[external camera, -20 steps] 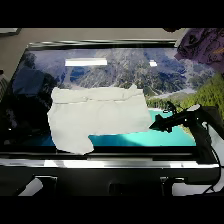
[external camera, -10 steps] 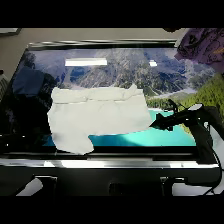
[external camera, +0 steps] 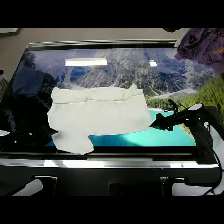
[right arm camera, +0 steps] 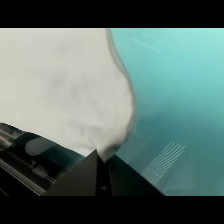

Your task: Fold the clothes and pants, and hang the long-sleeved shirts on hangers.

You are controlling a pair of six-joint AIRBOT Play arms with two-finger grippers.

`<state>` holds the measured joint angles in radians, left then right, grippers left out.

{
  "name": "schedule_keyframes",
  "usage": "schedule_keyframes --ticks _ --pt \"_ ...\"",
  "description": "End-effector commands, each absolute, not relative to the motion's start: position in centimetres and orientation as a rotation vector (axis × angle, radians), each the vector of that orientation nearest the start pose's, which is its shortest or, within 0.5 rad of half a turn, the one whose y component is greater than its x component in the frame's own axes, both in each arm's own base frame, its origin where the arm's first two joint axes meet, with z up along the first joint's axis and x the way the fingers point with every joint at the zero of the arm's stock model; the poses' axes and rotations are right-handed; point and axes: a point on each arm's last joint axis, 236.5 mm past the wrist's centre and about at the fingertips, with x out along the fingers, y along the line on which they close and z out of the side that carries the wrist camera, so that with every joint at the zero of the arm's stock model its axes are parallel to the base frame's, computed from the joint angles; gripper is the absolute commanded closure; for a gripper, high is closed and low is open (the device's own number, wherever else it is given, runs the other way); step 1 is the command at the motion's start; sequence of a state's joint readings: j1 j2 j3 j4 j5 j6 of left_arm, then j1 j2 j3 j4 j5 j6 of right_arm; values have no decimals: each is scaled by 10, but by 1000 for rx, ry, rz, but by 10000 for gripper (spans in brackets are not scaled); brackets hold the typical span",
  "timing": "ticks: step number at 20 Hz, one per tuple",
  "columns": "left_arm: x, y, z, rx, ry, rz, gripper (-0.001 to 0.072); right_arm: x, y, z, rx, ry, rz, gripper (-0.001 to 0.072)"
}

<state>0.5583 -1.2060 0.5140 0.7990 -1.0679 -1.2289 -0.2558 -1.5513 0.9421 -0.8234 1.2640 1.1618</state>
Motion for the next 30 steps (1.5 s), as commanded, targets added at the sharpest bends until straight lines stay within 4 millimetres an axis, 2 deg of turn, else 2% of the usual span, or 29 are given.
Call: schedule_keyframes --ticks 1,2,3,4,5,9,11,13,15,16,18,20,22,23,24,26,28,30 --pt "264 -7 -113 -995 1360 -8 383 328 73 -85 715 1533 429 678" --pt "264 -7 -114 -996 1361 -4 464 330 72 -82 709 1519 426 678" --pt "265 -6 -115 -995 1360 -2 484 333 71 -78 700 1500 422 679" --pt "265 -6 -115 -997 1359 1 563 335 70 -74 692 1483 420 679" --pt "265 -6 -115 -997 1358 1 689 336 70 -70 687 1472 419 679" --pt "282 -6 -100 -1026 1299 -15 691 342 73 -47 694 1413 427 680" --pt "301 0 -78 -1022 1238 -36 692 351 81 -27 670 1347 456 680" --pt "326 8 -45 -984 1169 -58 692 367 93 -3 594 1274 491 680" --pt "358 11 4 -905 1081 -114 692 394 107 35 506 1169 520 681" --pt "375 10 35 -854 1029 -151 692 409 113 61 456 1110 528 681" --pt "409 6 114 -727 888 -226 692 438 120 124 347 965 533 681" --pt "428 5 195 -579 753 -247 692 456 119 204 246 792 517 681" --pt "427 10 278 -417 625 -203 692 454 111 294 195 599 488 680" --pt "419 16 314 -358 564 -157 692 444 104 333 157 515 457 680" --pt "405 22 351 -305 491 -102 692 426 99 373 118 430 442 680" --pt "365 34 413 -252 357 6 692 381 90 436 76 284 401 680" --pt "313 41 456 -234 235 95 692 327 87 476 62 178 381 680" --pt "261 39 484 -200 141 142 692 278 83 499 64 113 359 680"
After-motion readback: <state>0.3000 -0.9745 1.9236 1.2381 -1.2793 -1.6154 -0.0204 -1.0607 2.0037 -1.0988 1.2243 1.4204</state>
